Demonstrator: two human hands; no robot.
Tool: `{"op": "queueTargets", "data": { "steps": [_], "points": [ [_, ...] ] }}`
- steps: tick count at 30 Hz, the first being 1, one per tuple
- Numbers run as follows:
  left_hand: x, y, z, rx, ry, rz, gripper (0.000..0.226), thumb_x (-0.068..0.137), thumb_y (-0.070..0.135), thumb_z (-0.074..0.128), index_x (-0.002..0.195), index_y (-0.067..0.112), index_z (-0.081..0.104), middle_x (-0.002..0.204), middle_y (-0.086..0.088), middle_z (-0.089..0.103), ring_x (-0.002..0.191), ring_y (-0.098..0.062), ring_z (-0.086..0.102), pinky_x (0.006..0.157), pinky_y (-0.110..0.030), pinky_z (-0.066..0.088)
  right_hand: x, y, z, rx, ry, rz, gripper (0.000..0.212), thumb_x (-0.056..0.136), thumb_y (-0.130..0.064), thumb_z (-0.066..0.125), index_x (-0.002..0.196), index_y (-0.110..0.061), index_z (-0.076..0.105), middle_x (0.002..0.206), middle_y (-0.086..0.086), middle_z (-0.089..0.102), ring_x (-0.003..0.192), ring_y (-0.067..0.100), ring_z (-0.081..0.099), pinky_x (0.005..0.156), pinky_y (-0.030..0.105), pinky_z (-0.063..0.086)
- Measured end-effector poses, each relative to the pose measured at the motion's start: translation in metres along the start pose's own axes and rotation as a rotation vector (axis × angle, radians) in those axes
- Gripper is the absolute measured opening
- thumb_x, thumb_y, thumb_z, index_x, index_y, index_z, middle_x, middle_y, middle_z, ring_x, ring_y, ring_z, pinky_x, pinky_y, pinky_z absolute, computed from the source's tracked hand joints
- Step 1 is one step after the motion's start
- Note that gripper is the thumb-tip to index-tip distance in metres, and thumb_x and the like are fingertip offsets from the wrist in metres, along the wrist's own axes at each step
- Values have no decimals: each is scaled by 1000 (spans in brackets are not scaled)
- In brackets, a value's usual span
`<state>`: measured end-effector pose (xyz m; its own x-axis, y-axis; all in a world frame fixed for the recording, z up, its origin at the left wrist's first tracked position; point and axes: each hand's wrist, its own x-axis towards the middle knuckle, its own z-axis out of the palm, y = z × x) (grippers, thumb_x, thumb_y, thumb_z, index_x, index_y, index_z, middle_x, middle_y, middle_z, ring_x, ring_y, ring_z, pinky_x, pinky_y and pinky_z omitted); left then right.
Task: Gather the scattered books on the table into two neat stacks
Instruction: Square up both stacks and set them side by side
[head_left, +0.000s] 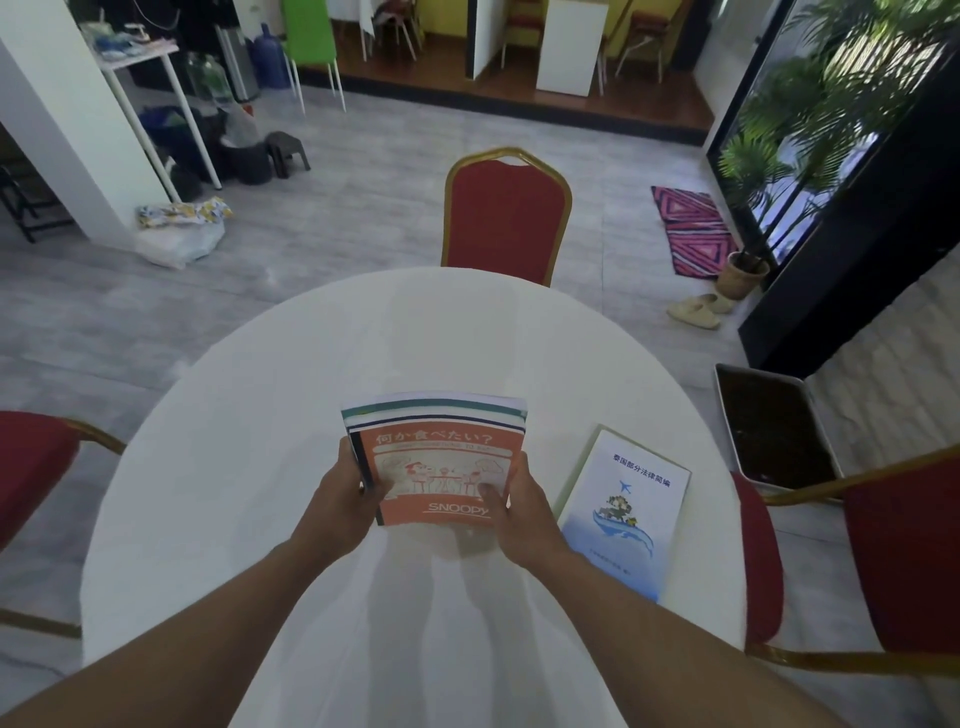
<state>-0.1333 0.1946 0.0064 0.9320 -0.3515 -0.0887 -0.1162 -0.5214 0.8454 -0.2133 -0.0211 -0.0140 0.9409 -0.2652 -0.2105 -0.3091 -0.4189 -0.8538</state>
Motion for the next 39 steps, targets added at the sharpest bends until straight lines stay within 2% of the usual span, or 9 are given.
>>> {"op": "queueTargets", "data": {
  "steps": [6, 10, 15, 17, 22, 25, 30, 34, 39],
  "points": [
    [-7, -10, 5, 48, -3, -34, 49, 95, 13, 57, 129, 31, 28, 121, 12, 53, 108, -16, 57, 87, -37, 58, -6, 6, 5, -14, -19, -8, 31, 104, -25, 49, 126, -38, 30, 128, -11, 55, 114, 7, 54, 88, 12, 42],
    [-7, -5, 1, 23, -10, -50, 48, 94, 10, 56, 121, 38, 28, 118, 12, 55, 107, -19, 60, 84, -41, 60, -5, 0, -1, -17, -37, 0, 31, 104, -21, 49, 125, -34, 30, 127, -10, 55, 113, 8, 53, 90, 18, 43],
    [-16, -2, 3, 47, -10, -2, 45, 96, 11, 52, 123, 35, 25, 119, 9, 54, 101, -14, 61, 65, -13, 56, -9, 6, 1, -27, -26, -4, 30, 104, -23, 49, 125, -36, 31, 123, -12, 56, 110, 6, 54, 80, 4, 38],
    [-14, 1, 2, 37, -16, -20, 44, 96, 11, 53, 123, 32, 25, 120, 8, 54, 102, -16, 61, 67, -15, 56, -8, 3, 0, -22, -16, -5, 31, 104, -24, 50, 125, -36, 32, 124, -11, 57, 110, 8, 56, 81, 8, 41],
    [-2, 11, 0, -69, -2, -204, 41, 96, 15, 55, 127, 20, 27, 111, -1, 56, 95, -23, 64, 77, -35, 60, 9, -9, -4, -58, -46, 42, 36, 102, -30, 51, 135, -30, 35, 129, -5, 63, 108, 18, 66, 86, 32, 57],
    [0, 1, 1, -66, -12, -339, 44, 98, 16, 53, 135, 15, 29, 120, -5, 57, 106, -29, 64, 84, -45, 60, 18, -17, 1, -63, -84, 132, 38, 103, -27, 49, 139, -25, 36, 131, -2, 62, 100, 16, 64, 71, 22, 52],
    [-1, -31, 10, 48, -30, -496, 34, 97, 17, 53, 128, 6, 46, 127, -13, 60, 111, -29, 61, 82, -35, 56, 24, -8, 23, -155, -140, 249, 37, 104, -26, 46, 140, -15, 47, 137, 6, 62, 117, 27, 63, 87, 32, 50],
    [-7, -62, 24, 95, -82, -577, 26, 95, 15, 56, 118, 4, 51, 121, -17, 63, 101, -28, 66, 78, -35, 59, 17, 17, 48, -210, -165, 330, 36, 105, -25, 45, 138, -11, 48, 136, 10, 62, 117, 27, 63, 81, 28, 44],
    [-10, -77, 34, 309, -115, -592, 37, 98, 21, 51, 131, 4, 44, 140, -16, 32, 124, -28, 48, 97, -33, 46, 12, 37, 64, -288, -82, 358, 35, 102, -31, 52, 131, -11, 53, 130, 11, 52, 104, 21, 59, 87, 29, 51]
  ]
}}
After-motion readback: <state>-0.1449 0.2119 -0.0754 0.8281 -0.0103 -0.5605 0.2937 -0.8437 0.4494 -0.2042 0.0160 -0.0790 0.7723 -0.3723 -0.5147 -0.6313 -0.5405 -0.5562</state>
